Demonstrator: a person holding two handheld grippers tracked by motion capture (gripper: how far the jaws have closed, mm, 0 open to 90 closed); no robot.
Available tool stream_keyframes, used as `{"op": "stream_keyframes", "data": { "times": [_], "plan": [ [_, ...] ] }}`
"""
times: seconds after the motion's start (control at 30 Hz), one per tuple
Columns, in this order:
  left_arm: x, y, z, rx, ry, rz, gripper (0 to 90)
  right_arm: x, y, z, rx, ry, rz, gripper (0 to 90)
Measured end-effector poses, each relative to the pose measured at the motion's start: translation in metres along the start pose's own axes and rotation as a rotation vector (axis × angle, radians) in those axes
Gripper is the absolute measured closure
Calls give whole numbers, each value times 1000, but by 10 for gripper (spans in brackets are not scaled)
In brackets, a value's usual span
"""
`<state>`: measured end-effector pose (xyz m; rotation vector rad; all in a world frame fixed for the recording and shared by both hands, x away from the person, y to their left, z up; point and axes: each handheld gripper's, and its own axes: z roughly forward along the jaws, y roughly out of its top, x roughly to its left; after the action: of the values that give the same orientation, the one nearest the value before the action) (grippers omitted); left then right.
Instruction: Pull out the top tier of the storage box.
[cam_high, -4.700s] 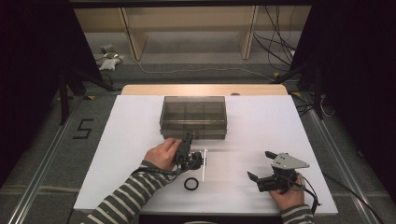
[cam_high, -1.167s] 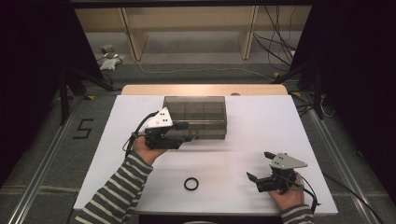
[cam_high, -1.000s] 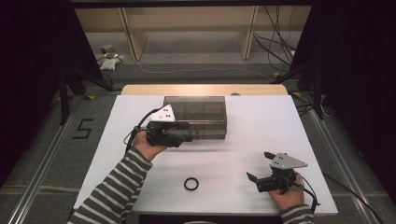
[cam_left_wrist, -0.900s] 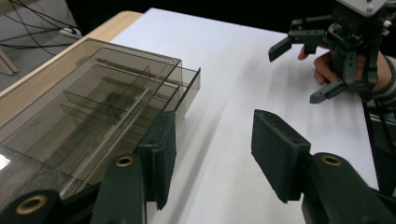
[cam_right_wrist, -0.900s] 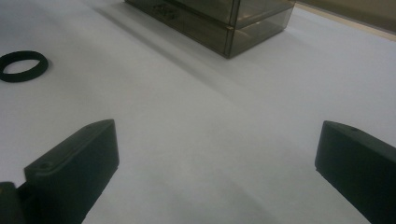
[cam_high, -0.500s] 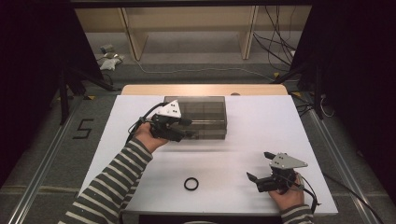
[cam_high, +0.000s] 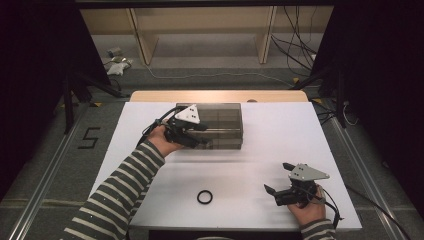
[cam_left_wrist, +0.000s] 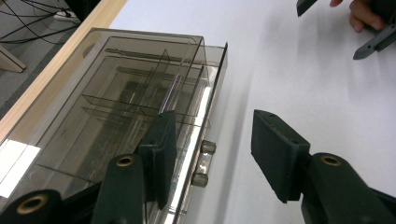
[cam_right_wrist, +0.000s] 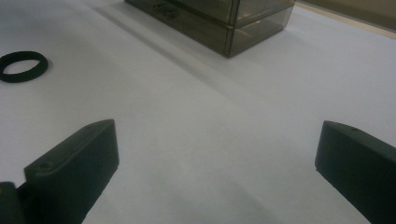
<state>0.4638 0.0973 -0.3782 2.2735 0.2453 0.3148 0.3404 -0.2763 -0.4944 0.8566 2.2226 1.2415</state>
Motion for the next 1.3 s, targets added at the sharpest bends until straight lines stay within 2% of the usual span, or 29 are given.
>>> {"op": "stream_keyframes", "data": {
  "times": [0.1,0.27,0.43,0.67,0.8,0.9,1.3],
  "plan": [
    [1,2,2,13,0,13,501,0,0,0,1,0,0,7],
    [6,2,7,42,-30,-10,506,0,0,0,-3,0,1,6],
    [10,2,12,58,-44,-3,526,0,0,0,-1,-1,2,6],
    [10,4,19,110,-47,30,528,0,0,0,-2,0,-1,6],
    [11,6,21,120,-42,42,528,0,0,0,-2,0,0,6],
    [11,6,24,128,-49,42,533,0,0,0,-2,0,-2,6],
    [10,7,40,189,-84,90,543,0,0,-1,-3,0,0,6]
  ]
}}
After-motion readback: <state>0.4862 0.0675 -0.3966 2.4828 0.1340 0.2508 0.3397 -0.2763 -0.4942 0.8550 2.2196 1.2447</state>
